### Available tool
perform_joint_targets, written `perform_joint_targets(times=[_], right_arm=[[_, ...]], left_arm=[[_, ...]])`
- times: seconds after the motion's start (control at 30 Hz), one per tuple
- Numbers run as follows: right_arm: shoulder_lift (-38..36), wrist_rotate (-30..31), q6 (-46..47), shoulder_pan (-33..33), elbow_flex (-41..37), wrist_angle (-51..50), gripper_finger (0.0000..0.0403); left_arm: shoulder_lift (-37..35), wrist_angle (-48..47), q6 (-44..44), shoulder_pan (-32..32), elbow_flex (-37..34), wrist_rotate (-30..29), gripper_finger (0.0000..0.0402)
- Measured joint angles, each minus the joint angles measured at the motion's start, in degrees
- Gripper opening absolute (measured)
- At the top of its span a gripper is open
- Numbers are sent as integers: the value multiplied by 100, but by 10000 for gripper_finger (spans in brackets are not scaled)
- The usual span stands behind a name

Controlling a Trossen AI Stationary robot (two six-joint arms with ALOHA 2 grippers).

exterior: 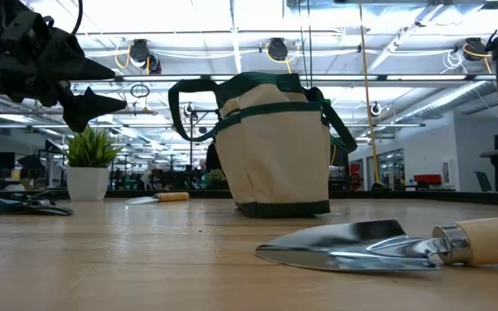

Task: Pick & Place Garden tools in Gardening bag
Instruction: Put the right light brown hand rake into the light brown gardening bag

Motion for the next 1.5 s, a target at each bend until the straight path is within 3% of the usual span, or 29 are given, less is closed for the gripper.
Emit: perform_joint_targets(times=[0.17,0.47,1.03,1.5], right_arm=[[0,440,-13,-298,0,877,59],[187,1342,-523,-845,0,1337,59],[1555,1658,-752,-1460,7,1981,59],[1593,1626,-876,-1759,9,1619,59]], left_arm=[[2,0,0,0,0,-9,308],[2,4,2,0,0,-9,308],[1,79,11,0,0,-11,308],[2,87,43,0,0,-11,308]])
